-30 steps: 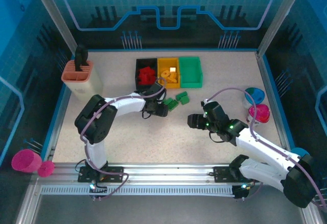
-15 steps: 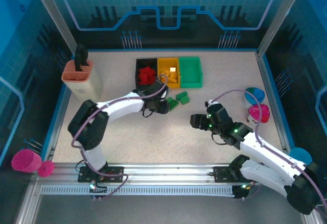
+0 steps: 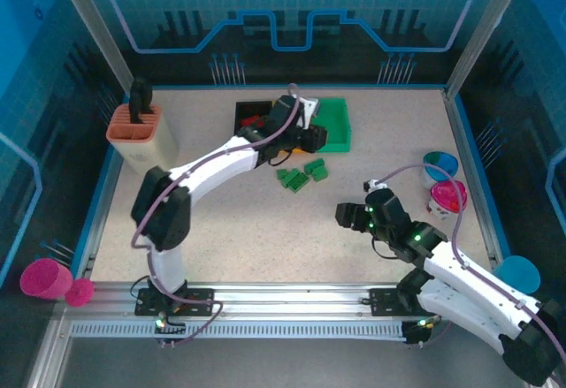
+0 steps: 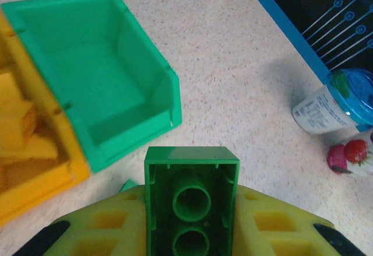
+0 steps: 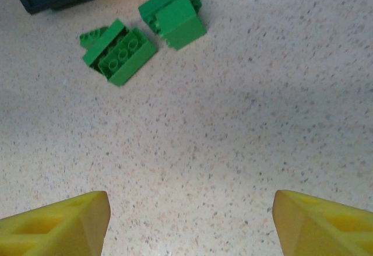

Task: Sort the legos into containers by color
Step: Place the lego in the container.

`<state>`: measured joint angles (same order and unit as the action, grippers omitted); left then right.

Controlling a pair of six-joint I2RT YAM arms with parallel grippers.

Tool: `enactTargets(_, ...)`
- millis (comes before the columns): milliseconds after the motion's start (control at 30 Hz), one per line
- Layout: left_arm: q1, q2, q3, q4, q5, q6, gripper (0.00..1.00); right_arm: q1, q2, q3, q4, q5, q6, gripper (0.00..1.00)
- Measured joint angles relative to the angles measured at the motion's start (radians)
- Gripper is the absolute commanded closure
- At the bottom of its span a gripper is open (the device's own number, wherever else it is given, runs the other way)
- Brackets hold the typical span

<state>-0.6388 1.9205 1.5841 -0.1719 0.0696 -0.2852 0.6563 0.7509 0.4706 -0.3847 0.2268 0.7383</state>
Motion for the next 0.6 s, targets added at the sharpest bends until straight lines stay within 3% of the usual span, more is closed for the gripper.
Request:
enactTargets(267, 0.005, 0.310, 0.264, 0.005, -0.008, -0.003, 0.73, 0.090, -0.001, -0.026, -0.009, -0.007, 0.027, 0.26)
enactTargets(600, 0.016, 0.475, 0.505, -0.055, -0.049, -0.003, 0.70, 0.164, 0.001, -0.033, -0.013, 0.003, 0.056, 0.26)
